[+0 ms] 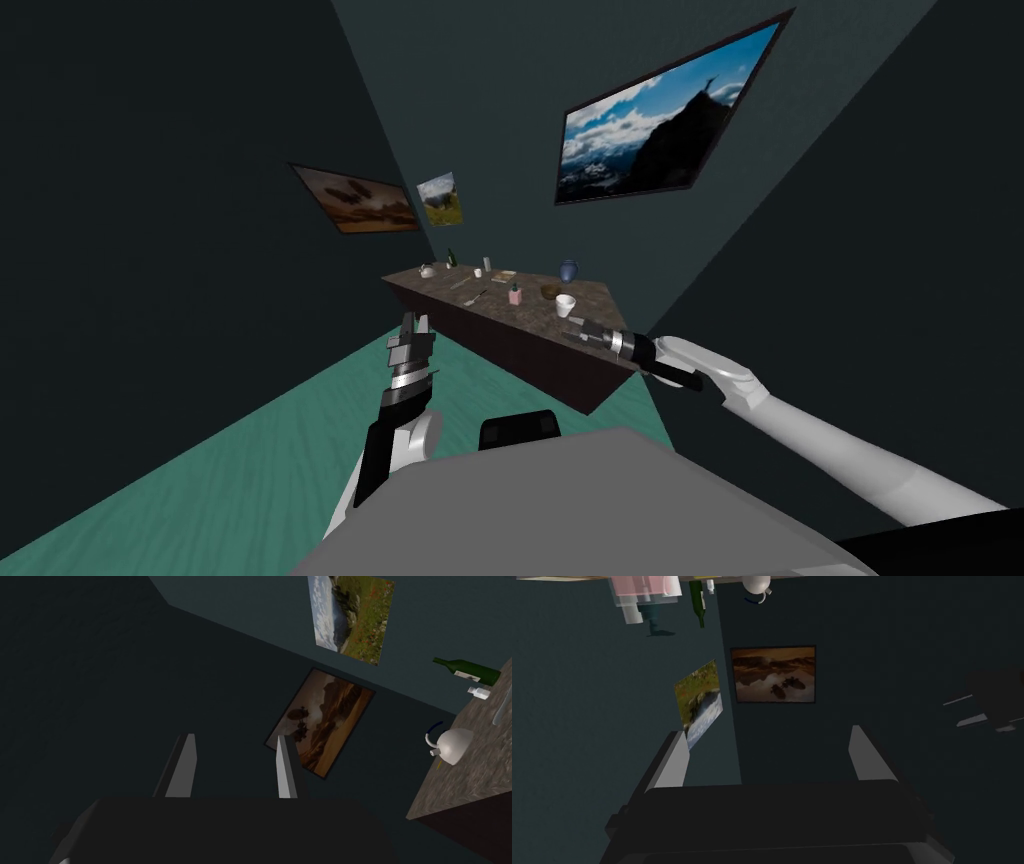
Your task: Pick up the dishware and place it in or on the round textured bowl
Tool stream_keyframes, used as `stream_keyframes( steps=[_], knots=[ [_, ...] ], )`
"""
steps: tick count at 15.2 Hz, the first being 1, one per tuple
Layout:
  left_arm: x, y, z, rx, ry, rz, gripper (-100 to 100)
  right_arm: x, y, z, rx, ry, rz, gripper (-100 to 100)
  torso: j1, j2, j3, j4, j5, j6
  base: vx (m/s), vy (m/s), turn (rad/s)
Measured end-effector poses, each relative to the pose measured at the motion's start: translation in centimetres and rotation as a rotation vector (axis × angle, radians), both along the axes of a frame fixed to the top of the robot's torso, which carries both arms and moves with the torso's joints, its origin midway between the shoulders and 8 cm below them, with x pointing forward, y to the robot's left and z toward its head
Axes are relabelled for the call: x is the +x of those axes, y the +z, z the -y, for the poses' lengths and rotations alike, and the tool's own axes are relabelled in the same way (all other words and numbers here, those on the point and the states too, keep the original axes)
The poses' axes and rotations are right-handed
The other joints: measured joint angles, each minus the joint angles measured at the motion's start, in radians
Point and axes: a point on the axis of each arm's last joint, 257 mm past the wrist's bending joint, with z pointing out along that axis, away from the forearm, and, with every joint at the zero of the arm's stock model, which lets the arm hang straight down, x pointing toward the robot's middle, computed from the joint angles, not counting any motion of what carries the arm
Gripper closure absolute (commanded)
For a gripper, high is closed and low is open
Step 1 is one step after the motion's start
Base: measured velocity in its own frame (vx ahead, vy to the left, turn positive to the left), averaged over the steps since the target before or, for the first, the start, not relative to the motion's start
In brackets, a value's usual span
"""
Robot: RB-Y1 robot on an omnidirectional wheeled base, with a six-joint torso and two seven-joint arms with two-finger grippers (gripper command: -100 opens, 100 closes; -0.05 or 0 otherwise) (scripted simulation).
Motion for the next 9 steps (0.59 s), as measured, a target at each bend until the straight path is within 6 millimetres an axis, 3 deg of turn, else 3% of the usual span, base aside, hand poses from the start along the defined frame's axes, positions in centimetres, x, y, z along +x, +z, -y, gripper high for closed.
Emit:
stream_keyframes(
  steps=[3,5,9],
  knots=[
    [0.0,0.0,0.0,0.000,0.000,0.000,0,-0.1,-1.4,1.2,-0.097,0.022,-0.018,-100,0.000,0.000,0.000,0.000,0.000,0.000,0.012,-0.009,0.179],
    [0.0,0.0,0.0,0.000,0.000,0.000,0,0.0,-2.5,2.6,-0.178,0.034,-0.032,-100,0.000,-0.001,-0.001,0.000,0.000,-0.001,0.021,-0.012,0.295],
    [0.0,0.0,0.0,0.000,0.000,0.000,0,0.0,-4.1,5.5,-0.322,0.058,-0.061,-100,0.000,-0.001,-0.001,0.000,0.000,0.000,0.016,-0.009,0.156]
  ],
)
